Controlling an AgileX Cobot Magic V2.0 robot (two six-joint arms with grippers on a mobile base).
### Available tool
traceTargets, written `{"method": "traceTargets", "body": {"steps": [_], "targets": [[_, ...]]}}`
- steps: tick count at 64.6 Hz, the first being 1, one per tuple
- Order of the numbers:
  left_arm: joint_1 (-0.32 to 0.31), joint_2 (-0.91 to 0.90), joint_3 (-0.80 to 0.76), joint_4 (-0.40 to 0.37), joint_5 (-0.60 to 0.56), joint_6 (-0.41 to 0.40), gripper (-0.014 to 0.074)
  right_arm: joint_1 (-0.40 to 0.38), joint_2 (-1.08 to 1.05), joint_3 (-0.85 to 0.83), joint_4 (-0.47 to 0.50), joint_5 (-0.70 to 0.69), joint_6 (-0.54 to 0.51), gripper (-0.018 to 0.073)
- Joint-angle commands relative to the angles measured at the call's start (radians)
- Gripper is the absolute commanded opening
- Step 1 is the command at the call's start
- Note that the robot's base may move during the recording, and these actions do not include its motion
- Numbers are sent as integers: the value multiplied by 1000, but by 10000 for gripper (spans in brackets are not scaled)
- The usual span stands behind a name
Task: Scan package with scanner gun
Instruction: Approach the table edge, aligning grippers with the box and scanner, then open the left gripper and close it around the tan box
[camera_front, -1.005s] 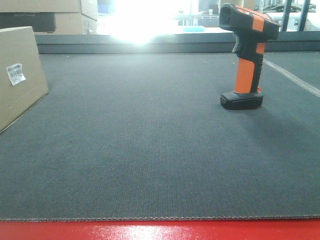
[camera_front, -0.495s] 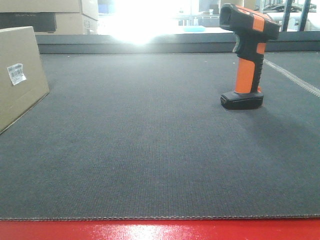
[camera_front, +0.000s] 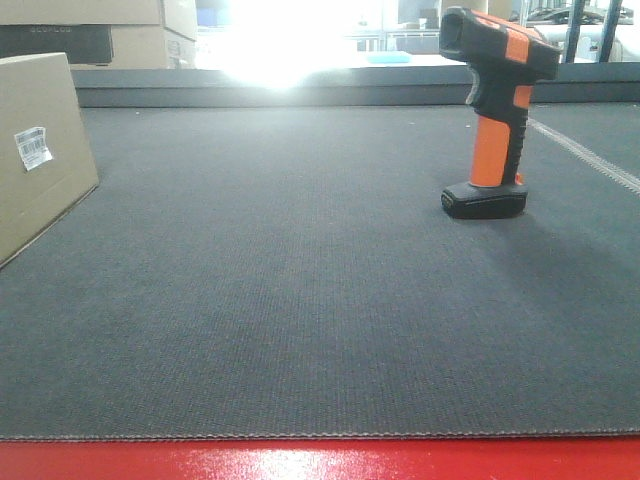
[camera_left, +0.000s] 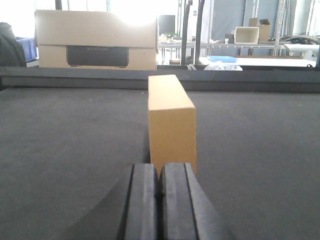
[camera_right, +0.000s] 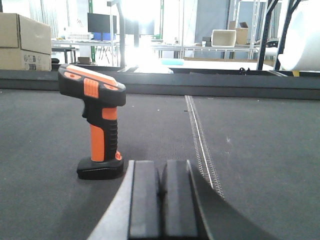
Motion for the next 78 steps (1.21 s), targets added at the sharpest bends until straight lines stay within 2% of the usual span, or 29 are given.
{"method": "traceTargets", "body": {"steps": [1,6,12,16,20,32,37,40,43,47,54,57,62,68,78], "targets": [[-4,-5,-3,0,-66,-1,-111,-1,-2,0,2,-30,0,-154],[-4,-5,-3,0,-121,-1,-111,-1,-2,0,2,-44,0,-154],[-4,-5,-3,0,-216,-1,-111,-1,-2,0,2,-142,0,-154],[-4,-5,-4,0,-225,-1,-111,-1,-2,0,2,-174,0,-154],[-4,-5,-62,0,-187,-1,-111,-1,-2,-51,2,-156,0,-154],[-4,18,-323,0,56,-1,-106,-1,36,-296,2,79,0,-154],[-4,72,-444,0,151,-1,-46,-1,102,-389,2,160,0,-154],[-4,120,-503,0,191,-1,26,-1,148,-446,2,186,0,-147],[-4,160,-549,0,222,-1,106,-1,193,-483,2,195,0,-105],[-4,233,-615,0,259,-1,264,-1,250,-529,2,198,0,-1],[-4,358,-694,0,275,-1,489,-1,357,-574,2,191,0,298],[-9,409,-721,0,275,-1,543,-1,398,-579,2,182,0,439],[-32,490,-760,0,281,-1,591,-1,461,-579,2,180,0,578],[-70,583,-826,0,347,-1,590,-1,508,-579,0,171,0,570],[-94,793,-1013,0,584,-1,581,-1,558,-579,0,116,0,570]]}}
